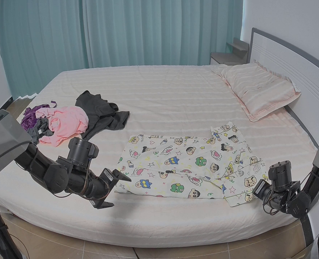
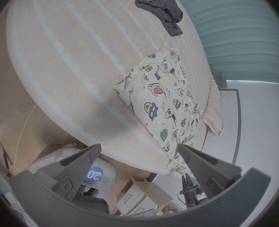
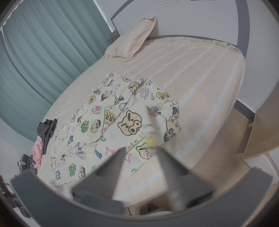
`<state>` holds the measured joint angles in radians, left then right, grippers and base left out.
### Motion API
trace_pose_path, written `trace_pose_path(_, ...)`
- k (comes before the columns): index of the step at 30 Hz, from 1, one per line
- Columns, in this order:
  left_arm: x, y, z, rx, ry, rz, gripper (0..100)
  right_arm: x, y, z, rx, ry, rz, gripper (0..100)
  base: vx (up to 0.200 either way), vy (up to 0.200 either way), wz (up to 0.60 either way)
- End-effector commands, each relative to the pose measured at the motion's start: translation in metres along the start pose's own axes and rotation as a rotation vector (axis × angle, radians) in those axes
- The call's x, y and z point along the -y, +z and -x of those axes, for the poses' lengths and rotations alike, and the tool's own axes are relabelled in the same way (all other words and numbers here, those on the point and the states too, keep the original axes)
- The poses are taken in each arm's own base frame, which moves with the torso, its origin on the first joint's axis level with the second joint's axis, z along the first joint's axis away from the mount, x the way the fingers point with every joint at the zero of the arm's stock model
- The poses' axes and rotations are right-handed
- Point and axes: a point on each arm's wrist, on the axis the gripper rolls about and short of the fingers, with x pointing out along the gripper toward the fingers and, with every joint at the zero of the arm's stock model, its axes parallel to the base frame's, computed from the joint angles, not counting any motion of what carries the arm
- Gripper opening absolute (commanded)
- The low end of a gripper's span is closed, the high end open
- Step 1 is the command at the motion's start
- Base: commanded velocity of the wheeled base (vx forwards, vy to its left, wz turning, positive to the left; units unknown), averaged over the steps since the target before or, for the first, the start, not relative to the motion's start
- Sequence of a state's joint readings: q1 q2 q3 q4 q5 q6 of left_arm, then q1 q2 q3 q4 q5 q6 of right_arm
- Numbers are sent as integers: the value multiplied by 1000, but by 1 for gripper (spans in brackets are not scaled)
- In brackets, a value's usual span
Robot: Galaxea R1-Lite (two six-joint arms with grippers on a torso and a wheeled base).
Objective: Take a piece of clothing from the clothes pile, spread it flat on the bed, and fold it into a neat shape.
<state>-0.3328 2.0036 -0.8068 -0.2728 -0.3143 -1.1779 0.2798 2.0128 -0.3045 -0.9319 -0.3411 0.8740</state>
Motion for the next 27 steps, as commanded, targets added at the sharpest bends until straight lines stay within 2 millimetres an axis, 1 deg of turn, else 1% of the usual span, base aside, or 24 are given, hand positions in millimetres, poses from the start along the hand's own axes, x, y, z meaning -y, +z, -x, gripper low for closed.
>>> trace_pose_path(1, 0, -1, -1, 0, 2, -2, 100, 4, -10, -6, -29, -23, 22, 100, 0, 0, 0)
trace_pose_path(4, 0, -1, -1, -1, 2, -3, 100, 2, -10, -3, -20, -1, 25, 100, 0, 0, 0)
trace_pose_path(5, 0, -1, -1, -1, 3, -3, 100, -4, -8, 1, 1, 39, 19, 100, 0, 0, 0)
trace_pose_path(7, 0, -1, -1, -1, 3, -3, 100, -4, -8, 1, 1, 39, 19, 100, 0, 0, 0)
trace_pose_path(8, 0, -1, -1, -1, 2, -5, 100, -15, -10, 8, 0, 103, 35, 100, 0, 0, 0)
trace_pose_path(11, 0, -1, -1, -1, 2, -5, 100, -32, -20, 9, -21, 170, 65, 100, 0, 0, 0)
trace_pose_path(12, 0, -1, -1, -1, 2, -5, 100, -32, -20, 9, -21, 170, 65, 100, 0, 0, 0)
trace_pose_path(13, 0, -1, -1, -1, 3, -4, 100, -44, -27, 6, -53, 217, 85, 100, 0, 0, 0)
trace_pose_path(15, 0, -1, -1, -1, 3, -6, 100, -59, -40, 1, -97, 267, 118, 100, 0, 0, 0)
trace_pose_path(20, 0, -1, -1, -1, 3, -7, 100, -83, -58, -12, -145, 321, 156, 100, 0, 0, 0)
trace_pose_path(23, 0, -1, -1, -1, 3, -7, 100, -95, -67, -20, -197, 335, 182, 100, 0, 0, 0)
trace_pose_path(24, 0, -1, -1, -1, 3, -7, 100, -95, -67, -20, -197, 335, 182, 100, 0, 0, 0)
trace_pose_path(25, 0, -1, -1, -1, 3, -7, 100, -100, -73, -27, -222, 324, 196, 100, 0, 0, 0)
trace_pose_path(27, 0, -1, -1, -1, 3, -9, 100, -104, -76, -34, -227, 319, 199, 100, 0, 0, 0)
